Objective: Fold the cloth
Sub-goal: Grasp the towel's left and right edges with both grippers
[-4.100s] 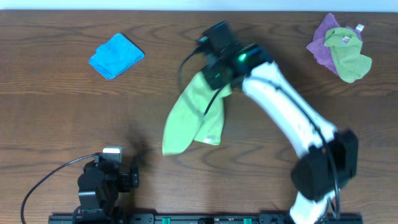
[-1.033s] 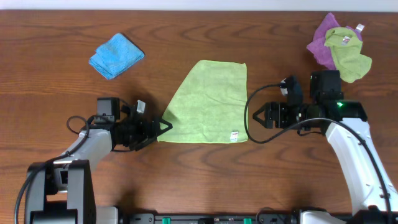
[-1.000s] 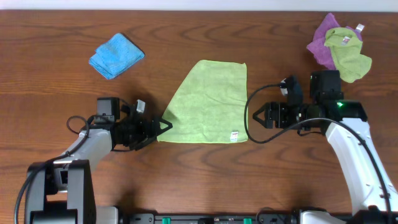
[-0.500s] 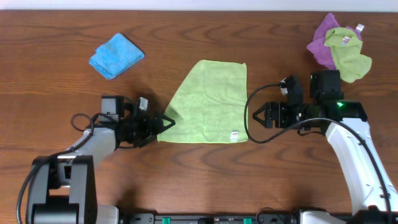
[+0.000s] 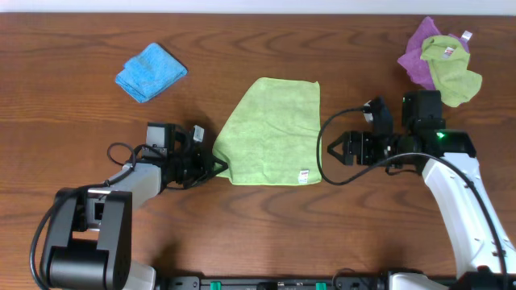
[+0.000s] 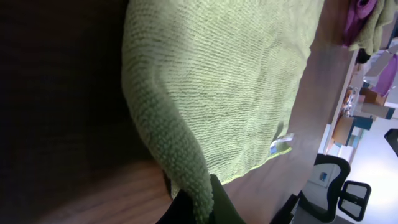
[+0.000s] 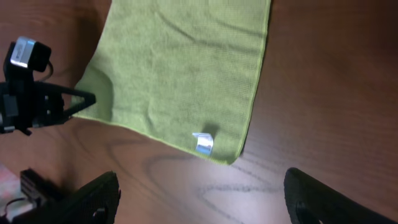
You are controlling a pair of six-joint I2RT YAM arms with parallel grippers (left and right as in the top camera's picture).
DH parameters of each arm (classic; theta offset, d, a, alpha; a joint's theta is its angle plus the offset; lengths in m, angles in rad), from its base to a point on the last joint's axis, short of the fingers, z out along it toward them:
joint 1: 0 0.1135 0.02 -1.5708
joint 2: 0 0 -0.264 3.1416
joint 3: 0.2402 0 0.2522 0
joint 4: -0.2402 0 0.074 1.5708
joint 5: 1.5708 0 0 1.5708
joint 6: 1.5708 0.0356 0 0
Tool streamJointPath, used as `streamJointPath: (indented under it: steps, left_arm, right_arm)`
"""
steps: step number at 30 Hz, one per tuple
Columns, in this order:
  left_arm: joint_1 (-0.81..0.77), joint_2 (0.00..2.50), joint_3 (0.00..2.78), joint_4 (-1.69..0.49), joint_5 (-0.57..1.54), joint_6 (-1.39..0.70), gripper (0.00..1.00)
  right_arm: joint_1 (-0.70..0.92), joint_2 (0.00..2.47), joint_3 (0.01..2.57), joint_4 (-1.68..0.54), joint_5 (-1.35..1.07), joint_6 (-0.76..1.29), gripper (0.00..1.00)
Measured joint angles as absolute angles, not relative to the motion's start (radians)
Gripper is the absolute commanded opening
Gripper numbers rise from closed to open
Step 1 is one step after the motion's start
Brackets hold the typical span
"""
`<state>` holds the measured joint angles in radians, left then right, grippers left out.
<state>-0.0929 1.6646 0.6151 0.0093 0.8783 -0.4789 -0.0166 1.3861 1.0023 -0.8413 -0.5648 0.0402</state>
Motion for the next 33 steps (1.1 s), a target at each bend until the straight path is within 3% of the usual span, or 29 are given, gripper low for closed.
streamJointPath:
  steps: [17,33]
  left_arm:
    - [-0.093,1.665,0.615,0.033,0.937,-0.501,0.06]
    - [-0.093,1.665,0.615,0.034,0.973,-0.520,0.06]
  right_arm:
    - [-0.017,1.385,0.558,-0.379,-0.638,0.293,0.74]
    - [-0.016,1.396,0.421,-0.125,-0.653,0.498,0.72]
